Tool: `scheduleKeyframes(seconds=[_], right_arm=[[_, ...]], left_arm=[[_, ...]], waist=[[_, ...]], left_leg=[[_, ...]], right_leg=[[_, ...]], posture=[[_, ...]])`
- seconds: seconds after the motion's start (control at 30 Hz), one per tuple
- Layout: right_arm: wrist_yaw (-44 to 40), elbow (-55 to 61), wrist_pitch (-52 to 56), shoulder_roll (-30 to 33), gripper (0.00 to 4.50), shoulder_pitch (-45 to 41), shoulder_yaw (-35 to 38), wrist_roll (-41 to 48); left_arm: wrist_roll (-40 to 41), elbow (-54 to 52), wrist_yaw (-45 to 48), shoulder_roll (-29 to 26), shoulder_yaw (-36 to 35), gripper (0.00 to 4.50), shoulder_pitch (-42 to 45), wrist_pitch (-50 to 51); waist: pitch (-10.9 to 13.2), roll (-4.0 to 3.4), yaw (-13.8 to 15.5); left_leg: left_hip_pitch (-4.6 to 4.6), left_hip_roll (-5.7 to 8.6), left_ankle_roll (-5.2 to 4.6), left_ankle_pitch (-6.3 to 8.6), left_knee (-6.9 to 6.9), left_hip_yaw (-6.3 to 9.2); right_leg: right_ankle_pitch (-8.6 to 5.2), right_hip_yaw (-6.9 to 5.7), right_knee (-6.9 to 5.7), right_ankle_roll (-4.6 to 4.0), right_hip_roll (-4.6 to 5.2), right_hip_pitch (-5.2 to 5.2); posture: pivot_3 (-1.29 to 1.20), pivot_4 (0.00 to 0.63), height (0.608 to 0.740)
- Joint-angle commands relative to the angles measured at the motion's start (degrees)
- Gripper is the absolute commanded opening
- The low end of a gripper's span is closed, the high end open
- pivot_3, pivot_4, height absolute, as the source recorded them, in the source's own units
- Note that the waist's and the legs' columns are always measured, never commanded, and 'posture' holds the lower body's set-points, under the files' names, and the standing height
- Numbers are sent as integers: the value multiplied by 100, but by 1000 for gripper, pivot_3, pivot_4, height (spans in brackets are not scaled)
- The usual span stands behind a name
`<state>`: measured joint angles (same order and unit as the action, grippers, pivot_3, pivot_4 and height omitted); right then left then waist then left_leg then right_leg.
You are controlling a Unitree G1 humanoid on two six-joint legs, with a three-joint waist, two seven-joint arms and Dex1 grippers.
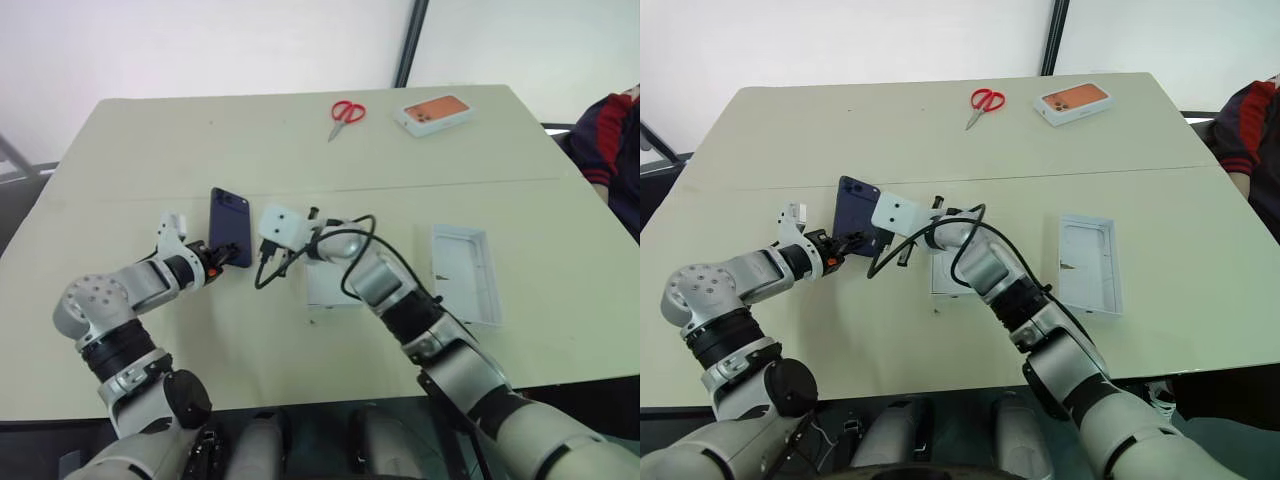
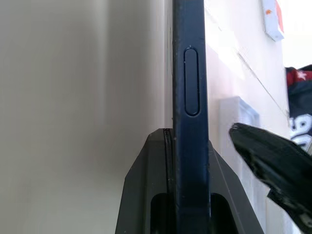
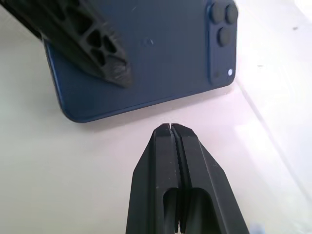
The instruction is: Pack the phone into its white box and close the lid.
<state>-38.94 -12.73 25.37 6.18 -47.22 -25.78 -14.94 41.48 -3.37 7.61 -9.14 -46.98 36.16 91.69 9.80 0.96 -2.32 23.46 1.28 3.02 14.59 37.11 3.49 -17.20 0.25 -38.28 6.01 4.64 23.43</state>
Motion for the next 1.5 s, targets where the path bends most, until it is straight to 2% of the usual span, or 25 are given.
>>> scheduleKeyframes(seconds=[0.03, 0.2, 0.37, 0.47, 0.6, 0.8, 1.07, 1.5], right_arm=[[-310, 1157, 443, 429, 0, 223, 298, 172], [-872, 2348, 836, 1578, 0, 770, 846, 540], [-1212, 2719, 813, 2639, 0, 1191, 1351, 789], [-1260, 2771, 779, 2992, 0, 1369, 1459, 860], [-1178, 2764, 821, 3095, 0, 1403, 1464, 878], [-1112, 2770, 878, 3107, 0, 1398, 1423, 922], [-1046, 2678, 837, 3100, 0, 1343, 1366, 941], [-936, 2646, 824, 3083, 0, 1355, 1353, 932]], left_arm=[[682, -698, -4, 246, -102, 37, -28, 81], [1835, -1364, -832, 1304, 282, 37, -290, 81], [2570, -1519, -2119, 2409, 744, 37, -573, 81], [2895, -1294, -2820, 2675, 902, 37, -635, 81], [3338, -1019, -3462, 2654, 1064, 37, -684, 22], [4336, -628, -4046, 2281, 1801, 37, -828, -443], [5280, -143, -4485, 1491, 2841, 37, -870, -1253], [6422, -168, -4795, 482, 4082, 37, -1082, -2595]], waist=[[0, 0, 30], [3, 5, 154], [5, 8, 155], [5, 8, 135], [5, 9, 158], [6, 10, 223], [6, 10, 250], [6, 10, 288]], left_leg=[[0, 0, 0, 0, 1, 0], [0, 3, -5, 3, 5, -4], [-2, 3, -43, 24, 9, -4], [-9, 4, -44, 25, 5, -12], [-9, 4, -44, 25, 6, -14], [-5, 6, -18, 10, 19, -12], [-7, 10, -15, 8, 18, -14], [-6, 10, -15, 7, 19, -13]], right_leg=[[0, 0, 1, 0, 1, -1], [0, 1, 8, 0, 4, -8], [0, 1, 12, 0, 3, -15], [0, 8, 10, 0, -9, -15], [0, 10, 9, 0, -11, -14], [0, 10, 14, 0, 3, -20], [0, 12, 14, 0, -1, -19], [0, 12, 15, -1, 3, -21]], posture=[[0, 150, 740], [0, 150, 740], [0, 150, 740], [0, 150, 740], [0, 150, 740], [0, 150, 740], [0, 150, 740], [0, 150, 740]])
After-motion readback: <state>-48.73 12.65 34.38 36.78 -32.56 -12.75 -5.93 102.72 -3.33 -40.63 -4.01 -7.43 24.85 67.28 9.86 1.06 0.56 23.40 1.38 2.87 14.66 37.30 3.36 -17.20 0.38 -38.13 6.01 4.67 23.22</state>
